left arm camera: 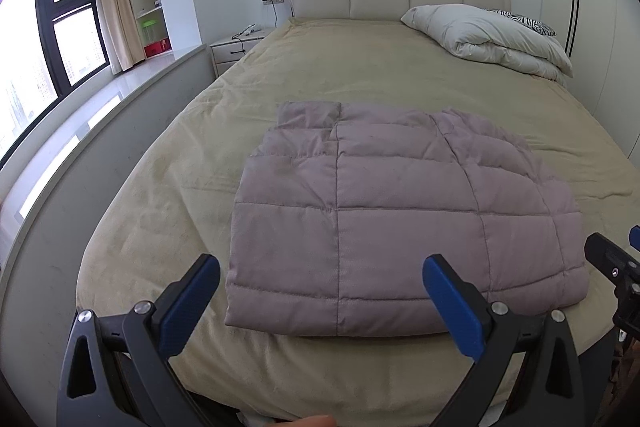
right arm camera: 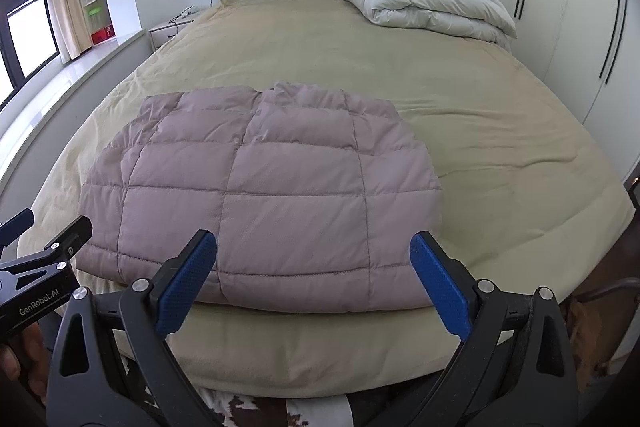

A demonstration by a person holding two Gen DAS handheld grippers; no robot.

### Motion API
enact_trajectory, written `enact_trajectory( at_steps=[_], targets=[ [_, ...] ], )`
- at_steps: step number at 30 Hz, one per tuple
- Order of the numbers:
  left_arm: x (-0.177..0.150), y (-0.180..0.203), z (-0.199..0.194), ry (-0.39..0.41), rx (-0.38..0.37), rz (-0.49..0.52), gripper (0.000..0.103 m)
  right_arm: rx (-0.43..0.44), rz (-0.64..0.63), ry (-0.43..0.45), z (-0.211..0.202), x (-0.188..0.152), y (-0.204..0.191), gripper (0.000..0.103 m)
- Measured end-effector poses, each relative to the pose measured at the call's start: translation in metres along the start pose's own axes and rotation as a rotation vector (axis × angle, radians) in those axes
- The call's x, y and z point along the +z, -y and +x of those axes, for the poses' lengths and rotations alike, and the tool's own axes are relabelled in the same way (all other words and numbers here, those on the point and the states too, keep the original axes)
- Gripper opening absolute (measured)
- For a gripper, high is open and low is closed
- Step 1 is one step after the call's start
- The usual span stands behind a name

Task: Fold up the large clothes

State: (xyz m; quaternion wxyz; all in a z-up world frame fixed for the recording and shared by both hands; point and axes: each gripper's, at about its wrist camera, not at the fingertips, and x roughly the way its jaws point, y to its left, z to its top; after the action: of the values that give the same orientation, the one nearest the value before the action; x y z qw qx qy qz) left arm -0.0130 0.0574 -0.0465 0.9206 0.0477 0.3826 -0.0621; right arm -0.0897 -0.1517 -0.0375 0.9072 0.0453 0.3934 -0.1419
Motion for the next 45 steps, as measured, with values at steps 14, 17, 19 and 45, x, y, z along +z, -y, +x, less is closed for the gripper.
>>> enact_trajectory(
  at_steps=[14,17,19,45],
  targets=[
    [-0.002,0.000,0.003,-0.013,-0.009,-0.003,0.103,0.003,-0.013,-0.013,0.006,-0.003,-0.003,0.099],
    [-0.002,0.000,0.004,-0.014,-0.009,-0.003,0.103,0.003,-0.012,-0.018,0.008,-0.004,-0.004,0.099],
    [-0.003,0.001,0.004,-0.015,-0.009,-0.001,0.103,0.003,-0.014,-0.020,0.009,-0.004,-0.004,0.099],
    [-0.003,0.001,0.005,-0.018,-0.009,0.000,0.103,0.005,-0.008,-0.027,0.011,-0.006,-0.006,0.099]
  ],
)
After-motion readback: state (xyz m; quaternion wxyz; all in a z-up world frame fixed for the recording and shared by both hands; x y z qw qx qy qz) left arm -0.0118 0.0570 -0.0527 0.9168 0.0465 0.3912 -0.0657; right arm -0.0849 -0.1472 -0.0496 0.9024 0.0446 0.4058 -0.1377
